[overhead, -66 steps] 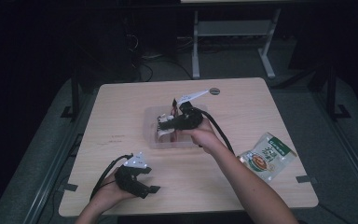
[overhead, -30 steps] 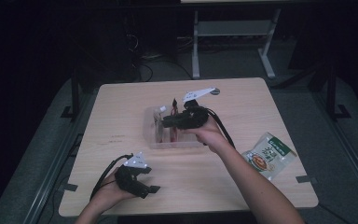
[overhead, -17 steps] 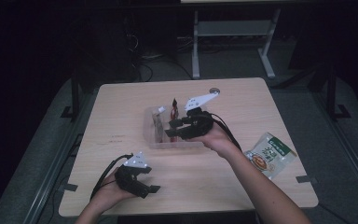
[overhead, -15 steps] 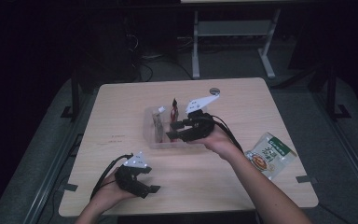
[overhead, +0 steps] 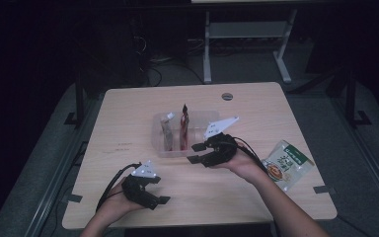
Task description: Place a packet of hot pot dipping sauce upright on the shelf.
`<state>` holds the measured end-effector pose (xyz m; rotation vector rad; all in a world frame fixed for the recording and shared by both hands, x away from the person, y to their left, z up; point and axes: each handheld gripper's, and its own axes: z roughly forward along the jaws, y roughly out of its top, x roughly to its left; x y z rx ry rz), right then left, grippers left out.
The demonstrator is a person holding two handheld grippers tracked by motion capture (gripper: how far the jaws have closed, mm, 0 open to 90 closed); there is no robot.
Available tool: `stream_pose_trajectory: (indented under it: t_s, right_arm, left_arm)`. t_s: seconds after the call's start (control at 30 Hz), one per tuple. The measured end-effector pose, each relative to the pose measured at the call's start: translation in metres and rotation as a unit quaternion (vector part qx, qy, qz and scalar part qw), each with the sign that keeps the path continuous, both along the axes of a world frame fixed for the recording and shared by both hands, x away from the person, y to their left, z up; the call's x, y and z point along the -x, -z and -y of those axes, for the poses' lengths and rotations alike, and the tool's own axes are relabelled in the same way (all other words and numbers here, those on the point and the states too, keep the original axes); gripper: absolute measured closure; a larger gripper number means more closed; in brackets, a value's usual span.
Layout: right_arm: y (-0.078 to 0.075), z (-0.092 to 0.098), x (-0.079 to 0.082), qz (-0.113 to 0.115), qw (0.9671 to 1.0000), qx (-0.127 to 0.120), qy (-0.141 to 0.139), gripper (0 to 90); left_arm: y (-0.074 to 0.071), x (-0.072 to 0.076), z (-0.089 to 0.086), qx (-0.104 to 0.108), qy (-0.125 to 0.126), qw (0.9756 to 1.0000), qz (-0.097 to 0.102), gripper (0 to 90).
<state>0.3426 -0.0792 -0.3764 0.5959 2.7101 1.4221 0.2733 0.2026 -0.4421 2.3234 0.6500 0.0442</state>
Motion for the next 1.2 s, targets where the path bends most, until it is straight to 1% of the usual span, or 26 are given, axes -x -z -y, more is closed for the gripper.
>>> stream_pose_trajectory:
  t_s: [0.17, 0.27, 0.37, 0.4, 0.47, 0.57, 0.6, 0.83, 0.97, 1.0, 1.1, 1.2]
  right_arm:
    - [0.011, 0.012, 0.008, 0.004, 0.9996, 0.027, 0.011, 49.9]
    - [0.017, 0.022, 0.014, -0.004, 0.9993, 0.032, 0.020, 49.8]
    - [0.022, 0.030, 0.019, -0.007, 0.9990, 0.035, 0.027, 49.7]
    - [0.024, 0.033, 0.021, -0.010, 0.9989, 0.036, 0.029, 49.6]
    - [0.027, 0.037, 0.024, -0.009, 0.9985, 0.043, 0.034, 49.4]
    - [0.030, 0.045, 0.028, -0.011, 0.9981, 0.048, 0.037, 49.3]
    - [0.030, 0.048, 0.030, -0.015, 0.9980, 0.047, 0.040, 49.3]
    - [0.036, 0.069, 0.039, -0.019, 0.9967, 0.052, 0.059, 48.3]
    - [0.038, 0.086, 0.043, -0.022, 0.9951, 0.054, 0.080, 48.0]
    - [0.039, 0.090, 0.043, -0.019, 0.9947, 0.056, 0.085, 48.0]
    - [0.039, 0.104, 0.043, -0.016, 0.9922, 0.066, 0.105, 48.7]
    - [0.038, 0.118, 0.041, -0.013, 0.9894, 0.071, 0.126, 51.7]
  left_arm:
    - [0.000, 0.001, 0.000, 0.002, 0.000, 1.0000, -0.003, 19.6]
    - [0.000, 0.001, 0.000, 0.001, 0.001, 1.0000, -0.003, 19.7]
    - [0.001, 0.001, 0.001, 0.004, -0.001, 1.0000, -0.004, 19.8]
    - [0.001, 0.001, 0.001, 0.003, 0.000, 1.0000, -0.004, 19.8]
    - [0.001, 0.001, 0.001, 0.002, 0.001, 1.0000, -0.004, 19.8]
    - [0.000, 0.001, 0.001, 0.001, 0.001, 1.0000, -0.004, 19.9]
    - [0.000, 0.001, 0.001, 0.001, 0.002, 1.0000, -0.003, 19.8]
    - [0.000, 0.002, 0.002, 0.002, 0.001, 1.0000, -0.005, 19.9]
    - [0.000, 0.002, 0.002, 0.005, 0.001, 1.0000, -0.003, 19.9]
    - [0.001, 0.002, 0.002, 0.006, -0.001, 1.0000, -0.003, 19.9]
    - [0.001, 0.002, 0.002, 0.005, 0.001, 1.0000, -0.004, 19.9]
    - [0.001, 0.002, 0.002, 0.005, 0.002, 1.0000, -0.003, 19.9]
